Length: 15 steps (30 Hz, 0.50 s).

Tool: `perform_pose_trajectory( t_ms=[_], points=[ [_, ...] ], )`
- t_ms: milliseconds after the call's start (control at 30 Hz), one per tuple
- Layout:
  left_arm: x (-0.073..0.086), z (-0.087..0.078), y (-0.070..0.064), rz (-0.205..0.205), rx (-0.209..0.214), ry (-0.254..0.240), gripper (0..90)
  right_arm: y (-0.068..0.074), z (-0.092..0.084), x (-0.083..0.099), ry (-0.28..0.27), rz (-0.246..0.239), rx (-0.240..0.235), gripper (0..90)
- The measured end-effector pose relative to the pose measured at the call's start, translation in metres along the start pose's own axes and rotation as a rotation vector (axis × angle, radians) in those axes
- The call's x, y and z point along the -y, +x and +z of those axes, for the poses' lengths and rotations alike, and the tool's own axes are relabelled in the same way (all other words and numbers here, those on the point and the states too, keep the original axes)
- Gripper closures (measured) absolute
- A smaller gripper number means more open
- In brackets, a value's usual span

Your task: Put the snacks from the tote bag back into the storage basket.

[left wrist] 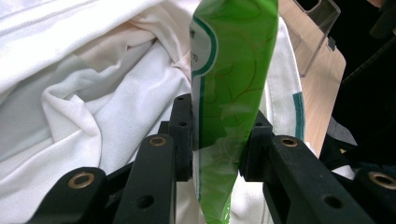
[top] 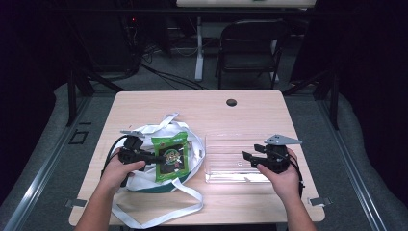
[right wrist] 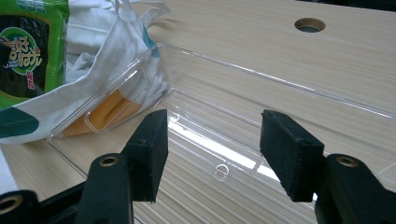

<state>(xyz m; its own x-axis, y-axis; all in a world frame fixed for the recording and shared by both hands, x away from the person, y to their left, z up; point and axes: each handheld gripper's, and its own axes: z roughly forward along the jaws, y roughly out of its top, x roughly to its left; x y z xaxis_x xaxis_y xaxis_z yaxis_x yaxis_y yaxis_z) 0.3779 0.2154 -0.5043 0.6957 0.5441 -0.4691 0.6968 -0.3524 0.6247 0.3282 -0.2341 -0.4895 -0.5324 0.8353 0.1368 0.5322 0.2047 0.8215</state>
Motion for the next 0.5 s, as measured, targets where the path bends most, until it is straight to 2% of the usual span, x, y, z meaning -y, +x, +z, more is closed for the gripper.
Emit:
perform_pose_trajectory(
  t_ms=[167,333,433,500],
  points=[
    [-0.001,-0.005,-0.002,0.023,-0.021,-0.025,71.8,0.001,0.002,0.000,0.004,-0.010,-0.002,42.0],
    [-0.002,-0.012,-0.004,0.037,-0.042,-0.070,71.9,0.002,0.002,-0.001,0.017,-0.028,0.010,41.6],
    [-0.003,-0.016,-0.005,0.042,-0.064,-0.105,71.9,0.003,0.002,-0.001,0.025,-0.066,0.035,42.9],
    [-0.003,-0.019,-0.005,0.046,-0.076,-0.129,71.9,0.004,0.002,-0.002,0.033,-0.082,0.032,43.7]
  ],
)
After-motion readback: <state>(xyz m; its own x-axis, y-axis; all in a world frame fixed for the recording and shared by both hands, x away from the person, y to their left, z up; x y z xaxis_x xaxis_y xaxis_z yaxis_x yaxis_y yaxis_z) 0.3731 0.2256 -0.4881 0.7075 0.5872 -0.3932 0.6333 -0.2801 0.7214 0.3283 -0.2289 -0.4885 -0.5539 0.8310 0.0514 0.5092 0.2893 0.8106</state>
